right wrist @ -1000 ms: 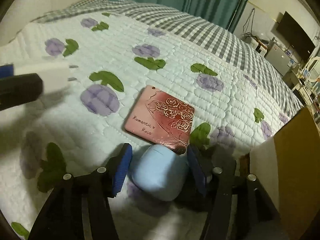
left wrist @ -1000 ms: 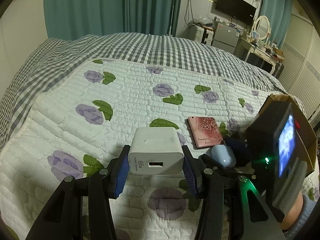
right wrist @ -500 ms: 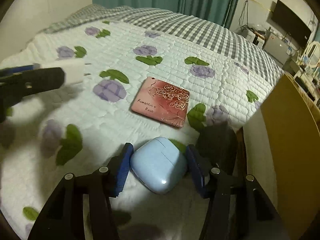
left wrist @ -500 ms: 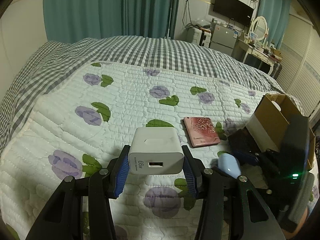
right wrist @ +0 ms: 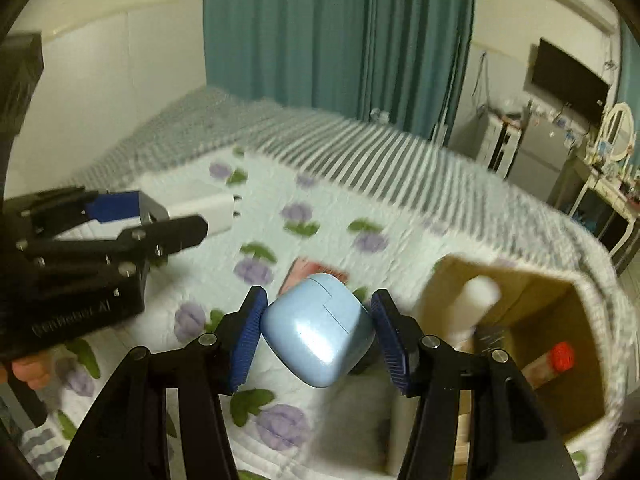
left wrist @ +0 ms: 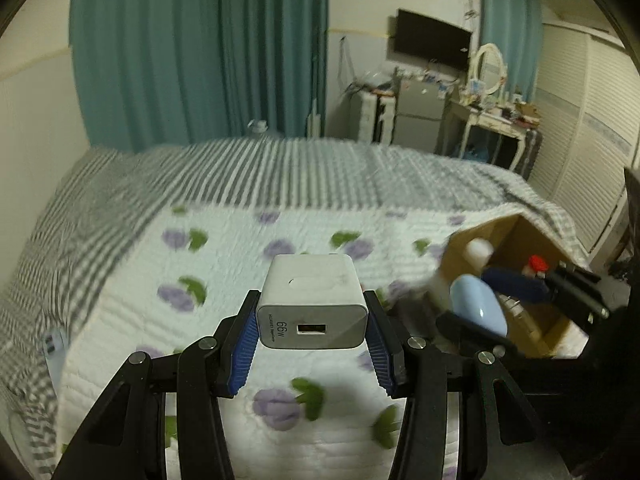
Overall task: Organize rigid objects
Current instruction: 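Carry the charger and blue case over the box and release them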
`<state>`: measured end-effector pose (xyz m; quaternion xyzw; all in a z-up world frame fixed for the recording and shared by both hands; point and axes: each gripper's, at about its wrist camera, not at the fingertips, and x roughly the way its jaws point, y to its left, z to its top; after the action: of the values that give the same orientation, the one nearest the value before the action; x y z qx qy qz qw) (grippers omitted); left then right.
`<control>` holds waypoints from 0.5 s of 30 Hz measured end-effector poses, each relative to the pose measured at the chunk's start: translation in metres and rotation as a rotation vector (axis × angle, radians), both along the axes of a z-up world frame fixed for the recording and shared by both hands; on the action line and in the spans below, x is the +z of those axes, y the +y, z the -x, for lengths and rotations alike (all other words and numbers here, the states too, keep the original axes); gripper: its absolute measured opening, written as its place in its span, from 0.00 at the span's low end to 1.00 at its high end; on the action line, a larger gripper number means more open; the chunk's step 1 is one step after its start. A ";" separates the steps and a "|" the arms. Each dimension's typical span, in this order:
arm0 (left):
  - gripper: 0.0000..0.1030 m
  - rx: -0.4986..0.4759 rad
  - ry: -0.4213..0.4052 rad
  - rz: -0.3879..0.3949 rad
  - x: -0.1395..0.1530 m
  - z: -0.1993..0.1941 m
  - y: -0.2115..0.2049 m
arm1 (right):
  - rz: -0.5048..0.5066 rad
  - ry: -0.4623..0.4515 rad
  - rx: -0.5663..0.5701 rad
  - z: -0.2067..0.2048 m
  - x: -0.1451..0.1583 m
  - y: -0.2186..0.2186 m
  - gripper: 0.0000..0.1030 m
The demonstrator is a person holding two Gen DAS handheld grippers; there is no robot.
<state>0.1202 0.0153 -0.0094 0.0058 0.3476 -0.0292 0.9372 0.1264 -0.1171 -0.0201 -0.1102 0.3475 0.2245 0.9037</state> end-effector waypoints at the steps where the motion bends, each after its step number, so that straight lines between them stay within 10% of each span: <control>1: 0.49 -0.011 -0.011 0.001 0.007 0.001 -0.008 | -0.001 -0.018 -0.008 0.001 0.009 -0.009 0.52; 15: 0.49 -0.215 -0.009 0.044 0.020 -0.020 -0.159 | 0.065 -0.070 -0.202 -0.010 0.052 -0.163 0.52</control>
<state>0.1406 -0.1434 0.0102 0.0227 0.3399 -0.1370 0.9301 0.1369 -0.2797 0.0323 -0.1117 0.3320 0.1170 0.9293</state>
